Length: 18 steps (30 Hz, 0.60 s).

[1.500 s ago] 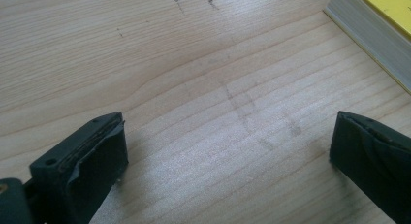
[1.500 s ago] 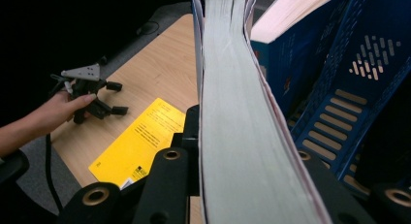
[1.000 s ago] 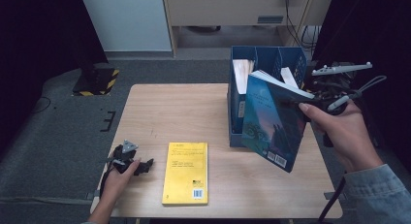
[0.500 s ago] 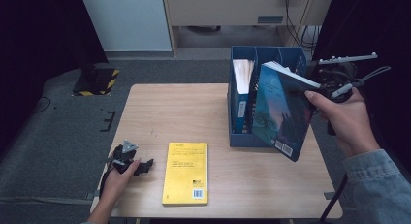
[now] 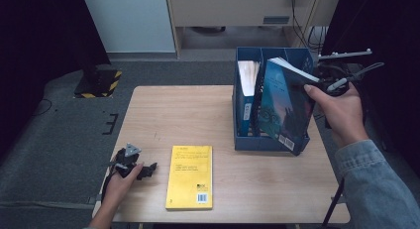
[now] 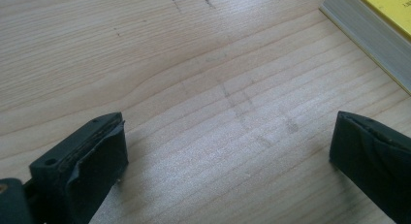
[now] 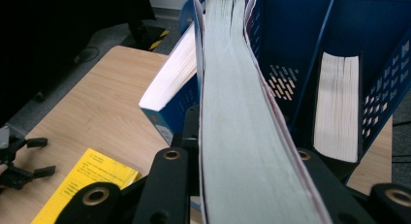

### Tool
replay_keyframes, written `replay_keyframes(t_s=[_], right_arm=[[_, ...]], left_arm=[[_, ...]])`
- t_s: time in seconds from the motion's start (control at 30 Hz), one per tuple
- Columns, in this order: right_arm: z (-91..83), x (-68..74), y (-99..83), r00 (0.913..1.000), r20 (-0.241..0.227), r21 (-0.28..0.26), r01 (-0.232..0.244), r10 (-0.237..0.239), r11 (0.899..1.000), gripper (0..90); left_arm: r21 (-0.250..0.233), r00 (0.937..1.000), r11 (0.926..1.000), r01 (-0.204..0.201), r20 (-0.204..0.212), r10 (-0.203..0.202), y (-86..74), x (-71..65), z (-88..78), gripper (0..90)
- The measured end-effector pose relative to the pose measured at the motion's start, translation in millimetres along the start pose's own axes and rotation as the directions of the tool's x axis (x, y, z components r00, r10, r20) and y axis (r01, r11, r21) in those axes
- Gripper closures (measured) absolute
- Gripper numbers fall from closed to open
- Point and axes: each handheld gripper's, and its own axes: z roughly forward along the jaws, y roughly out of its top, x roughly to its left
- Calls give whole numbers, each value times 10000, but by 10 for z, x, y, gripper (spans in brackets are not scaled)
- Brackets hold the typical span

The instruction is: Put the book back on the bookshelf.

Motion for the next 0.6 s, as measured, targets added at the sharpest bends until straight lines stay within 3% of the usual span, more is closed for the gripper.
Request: replay_keyframes(t_s=[0.3, 0.6], right_arm=[[108, 21, 99, 9996, 297, -84, 24, -21, 10000, 731], [146, -41, 78, 9986, 483, -138, -217, 224, 9997, 731]], left_arm=[[-4, 10000, 10000, 1, -1, -1, 0, 0, 0, 0], [-3, 10000, 10000, -1, 3, 1, 0, 0, 0, 0]])
